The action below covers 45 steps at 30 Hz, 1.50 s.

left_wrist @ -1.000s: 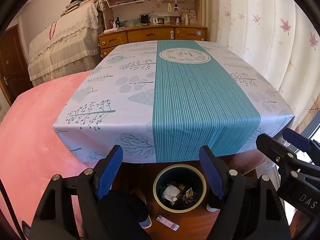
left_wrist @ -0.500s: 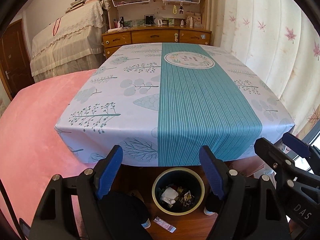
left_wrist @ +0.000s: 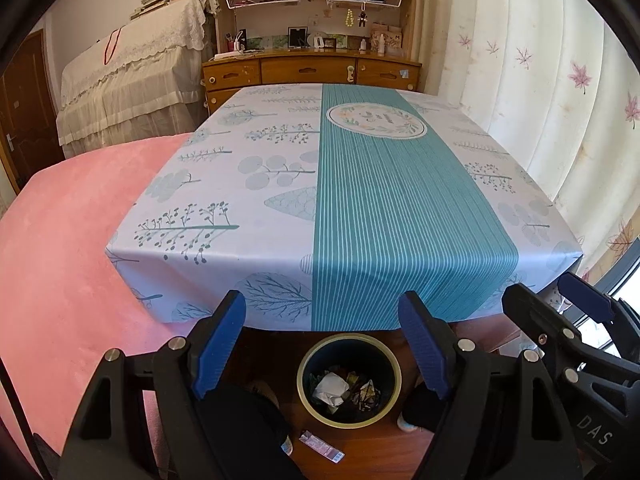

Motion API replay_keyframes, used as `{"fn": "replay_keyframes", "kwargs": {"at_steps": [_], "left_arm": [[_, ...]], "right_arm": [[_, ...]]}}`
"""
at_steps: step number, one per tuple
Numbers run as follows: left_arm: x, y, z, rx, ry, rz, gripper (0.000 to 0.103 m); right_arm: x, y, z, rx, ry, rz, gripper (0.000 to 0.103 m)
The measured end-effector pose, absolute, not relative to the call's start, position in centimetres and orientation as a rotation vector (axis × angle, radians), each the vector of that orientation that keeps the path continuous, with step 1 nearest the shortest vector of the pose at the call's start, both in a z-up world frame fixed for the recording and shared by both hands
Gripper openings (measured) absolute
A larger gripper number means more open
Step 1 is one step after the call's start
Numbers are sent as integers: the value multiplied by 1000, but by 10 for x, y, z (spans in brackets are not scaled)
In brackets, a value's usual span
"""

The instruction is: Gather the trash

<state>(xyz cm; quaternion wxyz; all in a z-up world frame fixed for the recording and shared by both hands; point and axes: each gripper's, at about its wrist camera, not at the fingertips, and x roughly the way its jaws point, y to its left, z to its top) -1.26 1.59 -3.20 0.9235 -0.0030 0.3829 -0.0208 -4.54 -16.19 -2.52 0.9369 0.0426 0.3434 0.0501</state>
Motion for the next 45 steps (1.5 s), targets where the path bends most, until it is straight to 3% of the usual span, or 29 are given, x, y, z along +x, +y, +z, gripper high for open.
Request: {"fn": "replay_keyframes", "kwargs": {"at_steps": [20, 45], "left_arm": [[18, 19, -54, 7, 850, -31, 77], [-4, 14, -11, -4, 699, -7, 77]], "right_arm": [[-16, -157, -41, 91, 766, 119, 80], [-41, -159, 1, 72, 609, 96, 80]]}}
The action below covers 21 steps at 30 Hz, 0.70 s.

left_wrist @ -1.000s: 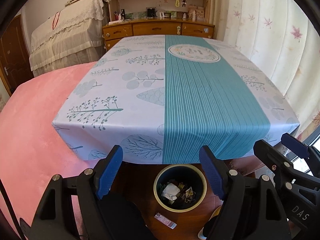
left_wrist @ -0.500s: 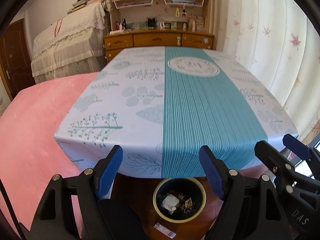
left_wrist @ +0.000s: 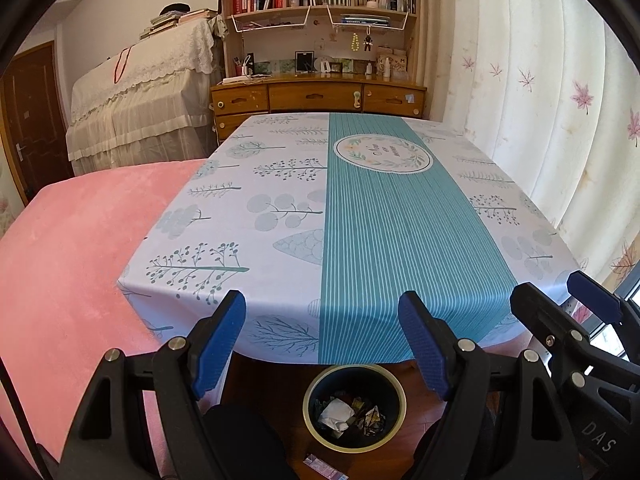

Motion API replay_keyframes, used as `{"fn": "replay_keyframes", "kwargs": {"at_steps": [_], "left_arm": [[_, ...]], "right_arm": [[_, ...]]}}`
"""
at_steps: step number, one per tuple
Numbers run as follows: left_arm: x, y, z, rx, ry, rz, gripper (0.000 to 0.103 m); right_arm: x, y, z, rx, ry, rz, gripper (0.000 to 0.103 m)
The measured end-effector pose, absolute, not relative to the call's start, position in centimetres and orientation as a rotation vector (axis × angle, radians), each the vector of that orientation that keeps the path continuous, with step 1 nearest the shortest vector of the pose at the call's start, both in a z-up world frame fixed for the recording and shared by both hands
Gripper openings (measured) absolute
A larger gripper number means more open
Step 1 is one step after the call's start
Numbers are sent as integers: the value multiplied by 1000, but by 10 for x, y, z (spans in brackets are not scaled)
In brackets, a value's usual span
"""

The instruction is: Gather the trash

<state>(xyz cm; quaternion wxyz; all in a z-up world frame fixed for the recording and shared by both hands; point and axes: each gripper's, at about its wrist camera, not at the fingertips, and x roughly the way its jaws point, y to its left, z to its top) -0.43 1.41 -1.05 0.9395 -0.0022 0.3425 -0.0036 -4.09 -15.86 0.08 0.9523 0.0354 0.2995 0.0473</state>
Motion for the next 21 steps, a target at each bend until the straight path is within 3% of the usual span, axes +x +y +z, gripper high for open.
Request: {"fn": "replay_keyframes", "kwargs": {"at_steps": [21], "left_arm": [[-12, 12, -13, -1, 713, -10, 77]], "right_arm": [[-48, -159, 2, 84, 615, 86, 80]]}}
